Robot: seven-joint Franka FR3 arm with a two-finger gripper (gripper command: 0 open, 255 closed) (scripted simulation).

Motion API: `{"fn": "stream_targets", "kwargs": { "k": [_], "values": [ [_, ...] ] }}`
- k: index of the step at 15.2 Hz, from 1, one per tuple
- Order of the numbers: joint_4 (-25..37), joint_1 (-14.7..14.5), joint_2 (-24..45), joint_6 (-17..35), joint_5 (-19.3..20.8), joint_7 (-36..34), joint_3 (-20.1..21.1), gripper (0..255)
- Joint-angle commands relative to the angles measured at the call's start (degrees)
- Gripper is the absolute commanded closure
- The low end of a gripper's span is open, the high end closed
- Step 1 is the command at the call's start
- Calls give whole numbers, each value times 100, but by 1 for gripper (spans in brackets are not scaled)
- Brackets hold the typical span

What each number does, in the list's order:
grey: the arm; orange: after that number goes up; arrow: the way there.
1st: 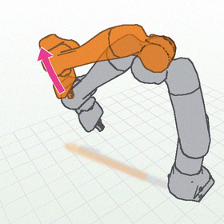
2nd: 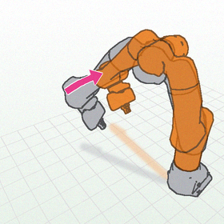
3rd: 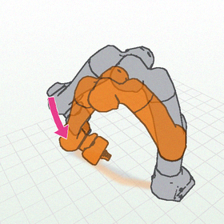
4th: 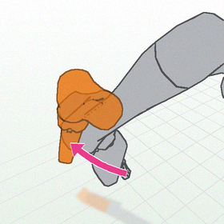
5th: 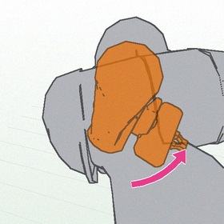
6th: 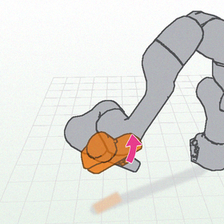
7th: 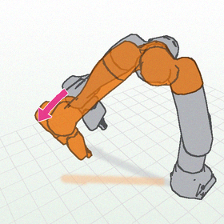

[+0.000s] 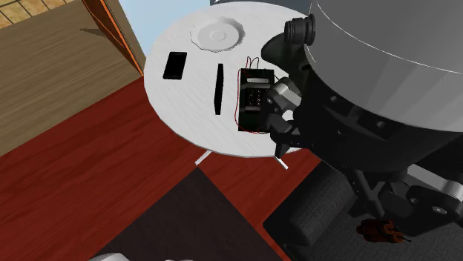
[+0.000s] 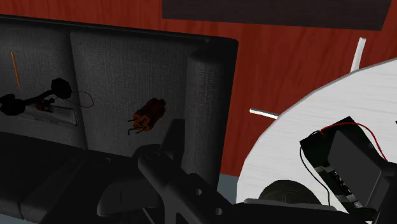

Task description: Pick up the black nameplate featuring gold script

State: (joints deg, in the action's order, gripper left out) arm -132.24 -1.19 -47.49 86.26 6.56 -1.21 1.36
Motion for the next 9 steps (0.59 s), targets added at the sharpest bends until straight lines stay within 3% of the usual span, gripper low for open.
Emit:
{"fn": "stream_targets", "kwargs": {
  "k": [1,9],
  "values": [
    [0,0,0,0,0,0,0,0],
    [-283,-364,986,1264,-273,-69,347,0]
  ]
}}
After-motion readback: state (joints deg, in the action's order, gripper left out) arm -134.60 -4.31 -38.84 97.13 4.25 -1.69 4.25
